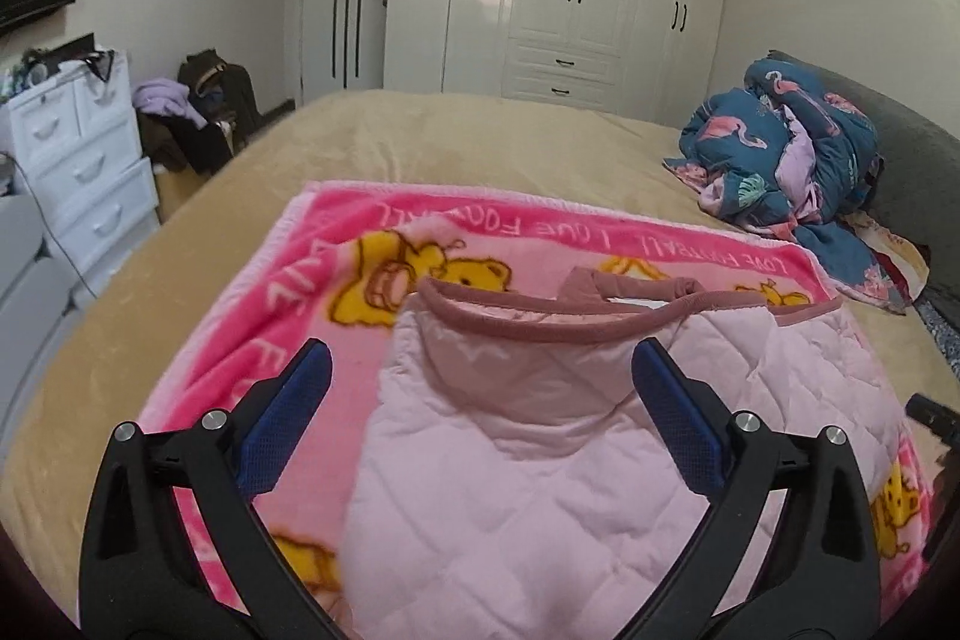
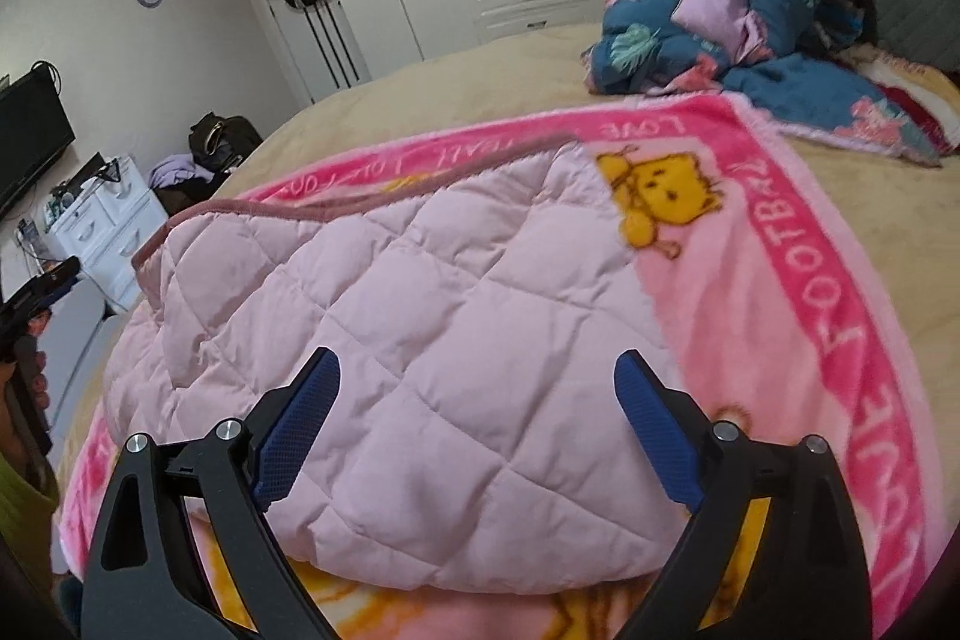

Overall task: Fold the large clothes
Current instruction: 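Open both tools to release the folded hem, then close both tools on the folded edge of the jacket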

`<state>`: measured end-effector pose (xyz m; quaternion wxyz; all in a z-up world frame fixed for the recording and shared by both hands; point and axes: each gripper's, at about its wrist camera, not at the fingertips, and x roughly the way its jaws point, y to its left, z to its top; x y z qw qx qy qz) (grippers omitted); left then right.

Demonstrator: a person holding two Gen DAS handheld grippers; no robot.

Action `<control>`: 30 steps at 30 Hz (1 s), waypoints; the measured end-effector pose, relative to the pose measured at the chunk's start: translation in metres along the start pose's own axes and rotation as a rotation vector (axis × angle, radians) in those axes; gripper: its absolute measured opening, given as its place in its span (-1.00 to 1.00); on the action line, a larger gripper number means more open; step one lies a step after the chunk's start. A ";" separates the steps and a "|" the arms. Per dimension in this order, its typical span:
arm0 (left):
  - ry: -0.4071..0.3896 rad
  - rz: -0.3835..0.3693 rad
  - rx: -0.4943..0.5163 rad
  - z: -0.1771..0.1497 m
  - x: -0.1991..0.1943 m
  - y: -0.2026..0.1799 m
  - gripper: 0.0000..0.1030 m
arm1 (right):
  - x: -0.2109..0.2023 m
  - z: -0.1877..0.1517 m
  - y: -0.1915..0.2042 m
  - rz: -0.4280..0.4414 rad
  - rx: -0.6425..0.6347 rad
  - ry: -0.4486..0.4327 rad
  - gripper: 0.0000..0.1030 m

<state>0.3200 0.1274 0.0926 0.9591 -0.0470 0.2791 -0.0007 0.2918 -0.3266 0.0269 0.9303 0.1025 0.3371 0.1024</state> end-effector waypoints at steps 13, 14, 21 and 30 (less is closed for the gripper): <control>0.112 0.049 0.026 -0.054 -0.001 0.041 0.82 | -0.010 -0.018 -0.020 -0.124 -0.074 0.001 0.81; 0.122 0.044 0.031 -0.058 0.000 0.041 0.82 | -0.007 -0.021 -0.020 -0.129 -0.081 0.008 0.81; 0.190 -0.009 0.037 -0.093 0.013 0.038 0.82 | 0.010 -0.033 -0.017 -0.141 -0.099 0.037 0.81; 0.247 -0.076 -0.033 -0.106 0.049 0.043 0.82 | 0.027 -0.031 -0.022 -0.163 -0.115 0.051 0.81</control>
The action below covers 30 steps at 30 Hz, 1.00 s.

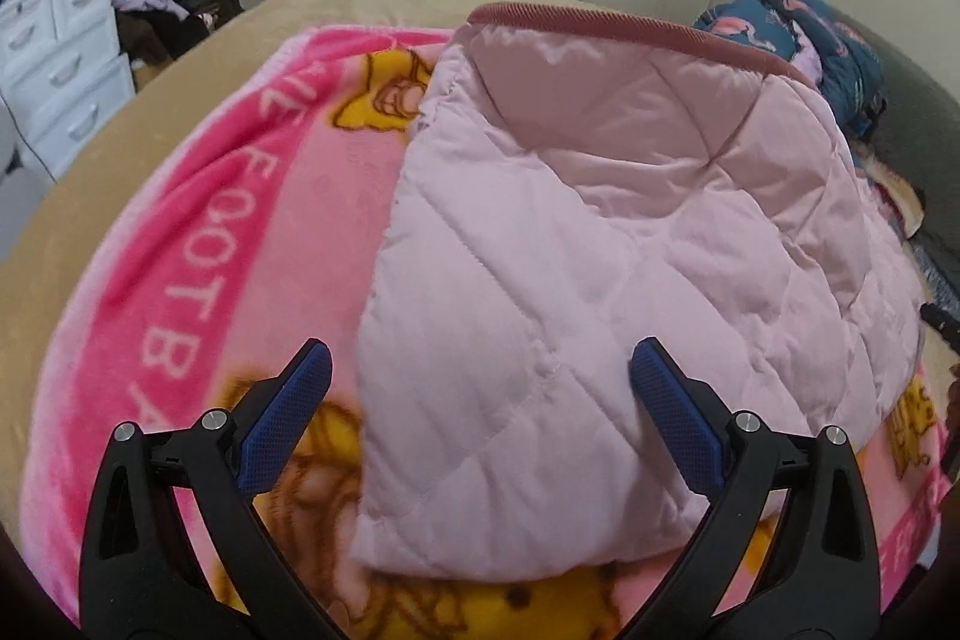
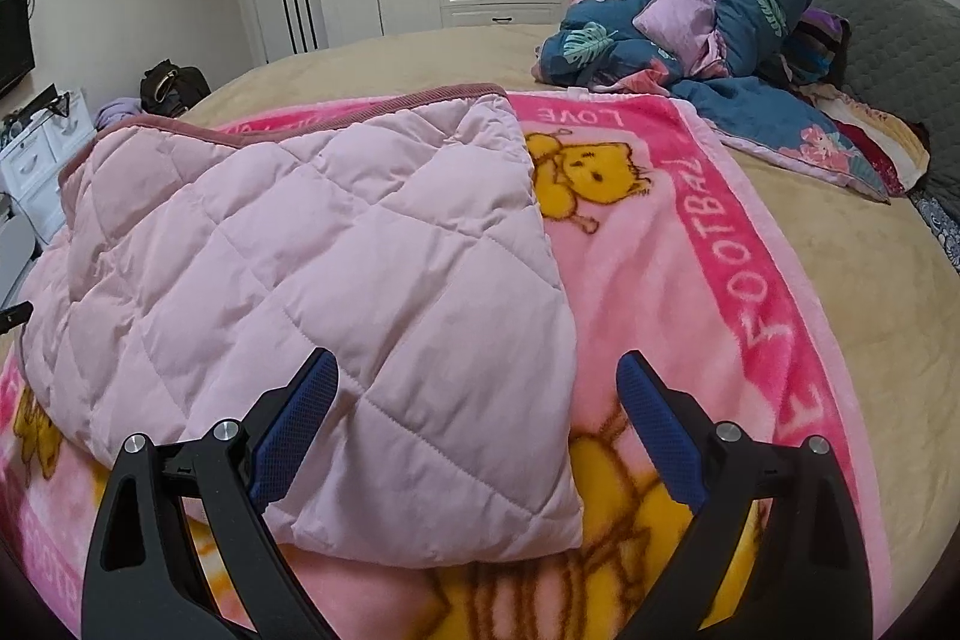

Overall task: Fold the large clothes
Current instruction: 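Close both tools on the folded edge of the jacket, then lift the folded edge with both tools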

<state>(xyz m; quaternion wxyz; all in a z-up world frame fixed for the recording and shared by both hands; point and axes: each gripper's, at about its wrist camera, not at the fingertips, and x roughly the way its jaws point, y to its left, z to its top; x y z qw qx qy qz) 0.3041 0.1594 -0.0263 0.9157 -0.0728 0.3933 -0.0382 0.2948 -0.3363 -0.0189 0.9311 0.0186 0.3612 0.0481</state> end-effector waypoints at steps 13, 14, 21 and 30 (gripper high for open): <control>-0.113 0.062 0.087 0.017 -0.013 -0.028 -0.78 | 0.004 0.011 0.019 0.009 -0.065 -0.060 -0.61; -0.125 0.062 0.083 0.021 -0.016 -0.028 -0.78 | -0.001 0.018 0.018 0.013 -0.050 -0.082 -0.62; -0.163 0.077 0.041 0.066 -0.015 -0.026 -0.78 | -0.005 0.072 0.005 0.004 0.084 -0.178 -0.78; -0.123 0.124 0.031 0.082 0.018 -0.026 -0.78 | 0.046 0.088 -0.004 -0.061 0.137 -0.099 -0.78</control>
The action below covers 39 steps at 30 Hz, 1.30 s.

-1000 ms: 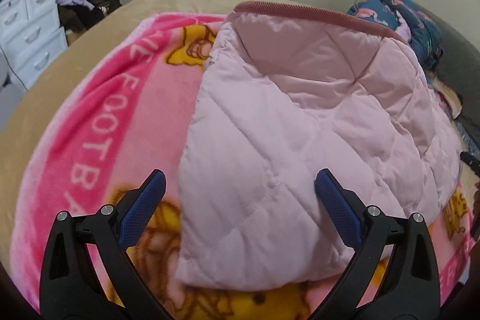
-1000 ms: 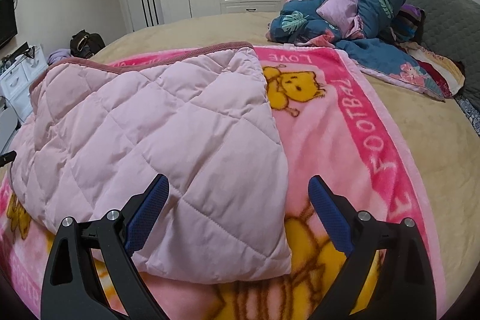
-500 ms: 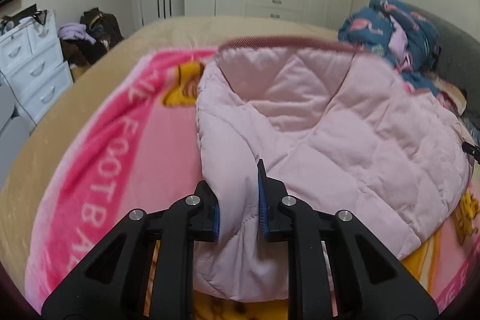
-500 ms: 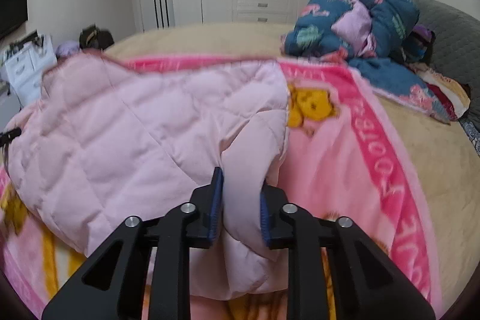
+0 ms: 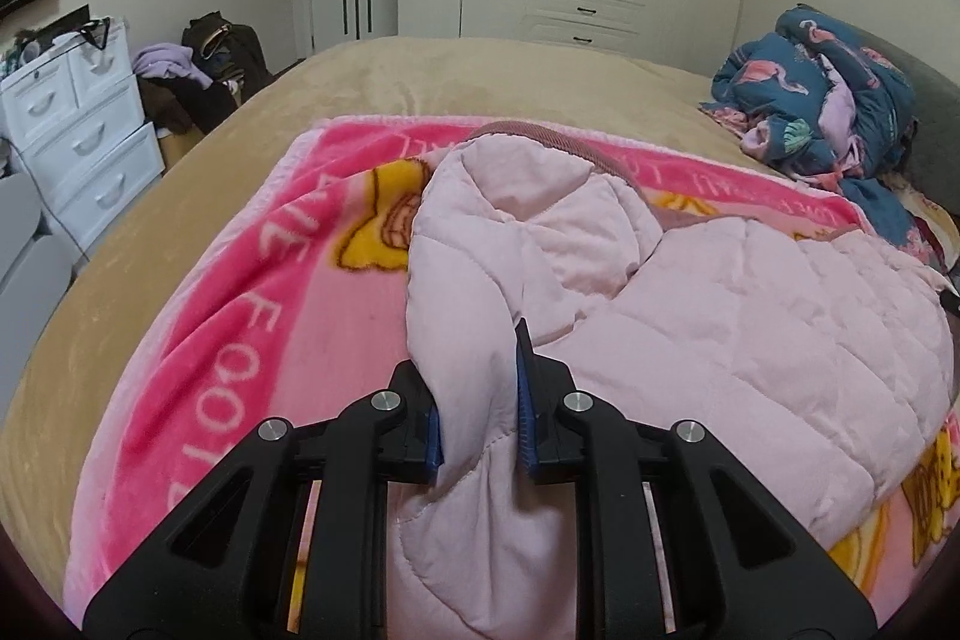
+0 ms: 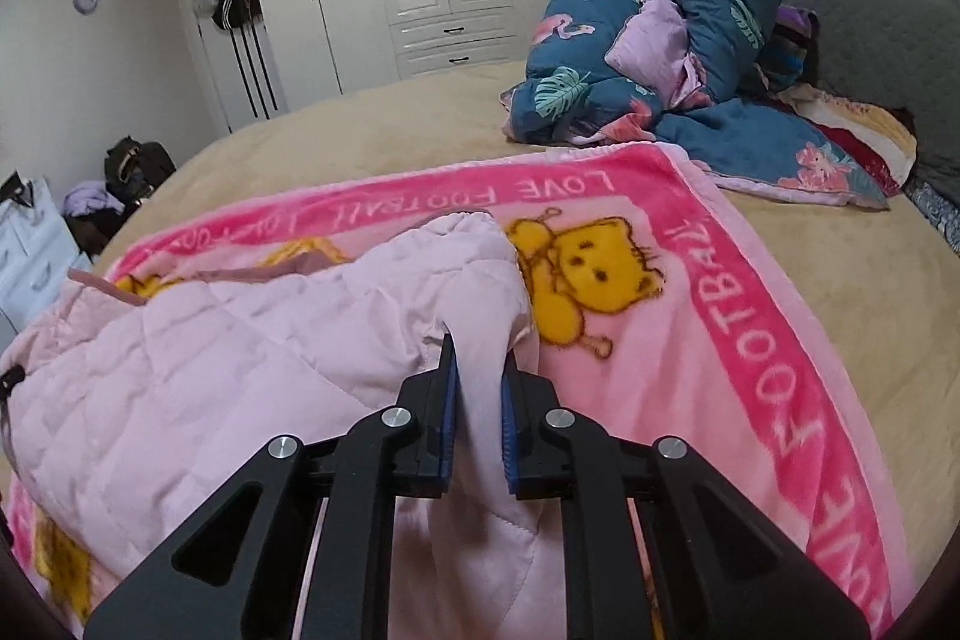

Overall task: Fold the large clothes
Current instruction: 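Lift the folded edge with both tools, then open both tools and move them toward the folded jacket's edge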

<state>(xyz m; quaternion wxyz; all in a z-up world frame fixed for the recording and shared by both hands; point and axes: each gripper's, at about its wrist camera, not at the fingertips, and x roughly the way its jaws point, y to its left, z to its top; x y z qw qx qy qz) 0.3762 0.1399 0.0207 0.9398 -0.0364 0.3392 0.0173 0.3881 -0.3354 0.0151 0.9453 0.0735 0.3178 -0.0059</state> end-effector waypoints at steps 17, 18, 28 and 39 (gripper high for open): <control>0.112 0.027 -0.072 -0.010 0.038 0.012 -0.48 | 0.047 -0.020 -0.008 -0.015 0.021 0.144 -0.68; 0.110 0.026 -0.079 -0.011 0.036 0.014 -0.46 | 0.044 -0.021 -0.007 -0.017 0.013 0.141 -0.60; 0.088 0.040 -0.112 -0.013 -0.005 0.024 0.51 | -0.020 -0.030 -0.002 0.047 0.060 0.072 0.80; 0.003 -0.008 -0.102 -0.027 -0.077 0.013 0.82 | -0.115 -0.035 0.020 0.085 0.016 -0.061 0.92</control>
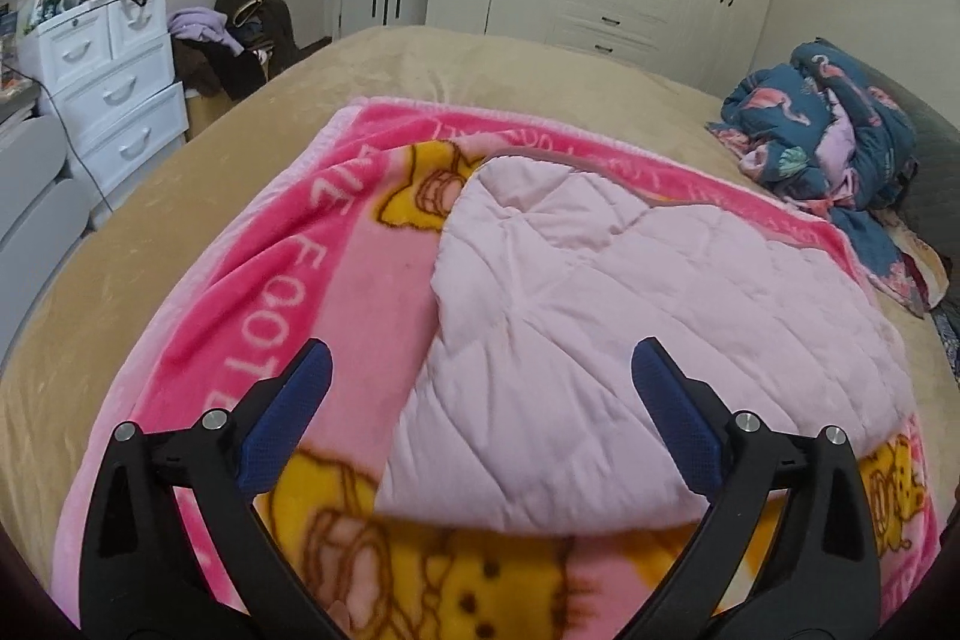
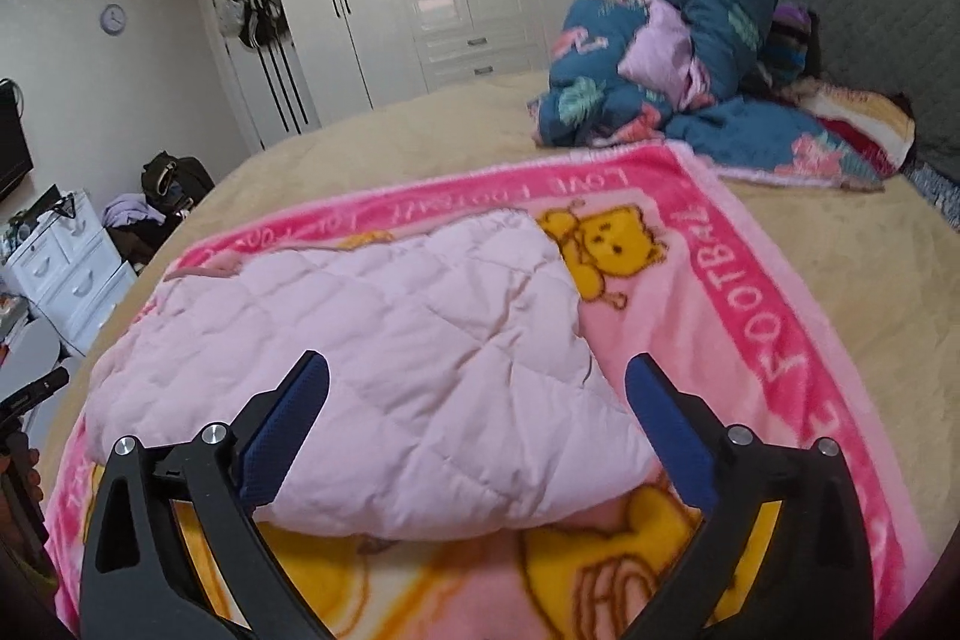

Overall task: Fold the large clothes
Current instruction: 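Open both tools and move them toward the folded jacket's edge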

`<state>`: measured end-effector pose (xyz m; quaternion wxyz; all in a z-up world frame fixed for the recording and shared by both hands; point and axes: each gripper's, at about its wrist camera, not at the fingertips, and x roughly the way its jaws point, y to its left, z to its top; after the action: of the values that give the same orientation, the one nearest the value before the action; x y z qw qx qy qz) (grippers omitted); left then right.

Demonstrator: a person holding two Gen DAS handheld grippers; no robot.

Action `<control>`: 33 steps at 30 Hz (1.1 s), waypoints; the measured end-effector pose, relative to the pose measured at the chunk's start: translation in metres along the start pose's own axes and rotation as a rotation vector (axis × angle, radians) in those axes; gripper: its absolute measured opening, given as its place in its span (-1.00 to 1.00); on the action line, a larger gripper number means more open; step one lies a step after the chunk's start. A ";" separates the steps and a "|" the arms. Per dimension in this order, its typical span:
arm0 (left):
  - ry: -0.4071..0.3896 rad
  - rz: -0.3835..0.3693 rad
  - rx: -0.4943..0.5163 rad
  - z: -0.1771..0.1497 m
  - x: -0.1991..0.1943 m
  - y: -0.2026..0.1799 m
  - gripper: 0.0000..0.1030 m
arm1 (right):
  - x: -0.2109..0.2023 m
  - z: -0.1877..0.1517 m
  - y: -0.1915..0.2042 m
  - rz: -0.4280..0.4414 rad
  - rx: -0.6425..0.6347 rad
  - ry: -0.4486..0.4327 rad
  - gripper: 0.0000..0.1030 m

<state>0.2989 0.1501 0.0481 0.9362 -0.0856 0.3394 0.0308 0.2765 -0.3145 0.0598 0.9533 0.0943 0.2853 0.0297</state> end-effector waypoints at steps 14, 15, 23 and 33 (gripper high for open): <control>-0.028 -0.046 0.041 -0.037 -0.053 -0.018 0.82 | -0.067 -0.029 0.019 -0.033 -0.080 -0.079 0.92; -0.026 -0.049 0.043 -0.039 -0.055 -0.019 0.82 | -0.069 -0.032 0.020 -0.035 -0.085 -0.079 0.92; 0.001 -0.038 0.052 -0.060 -0.060 -0.019 0.82 | -0.072 -0.057 0.016 -0.020 -0.062 -0.043 0.92; 0.060 -0.014 0.055 -0.085 -0.049 -0.020 0.82 | -0.059 -0.094 0.010 -0.029 -0.018 0.023 0.92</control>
<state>0.2100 0.1153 0.0176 0.9278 -0.0631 0.3676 0.0125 0.1751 -0.2959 0.0164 0.9511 0.0812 0.2974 0.0194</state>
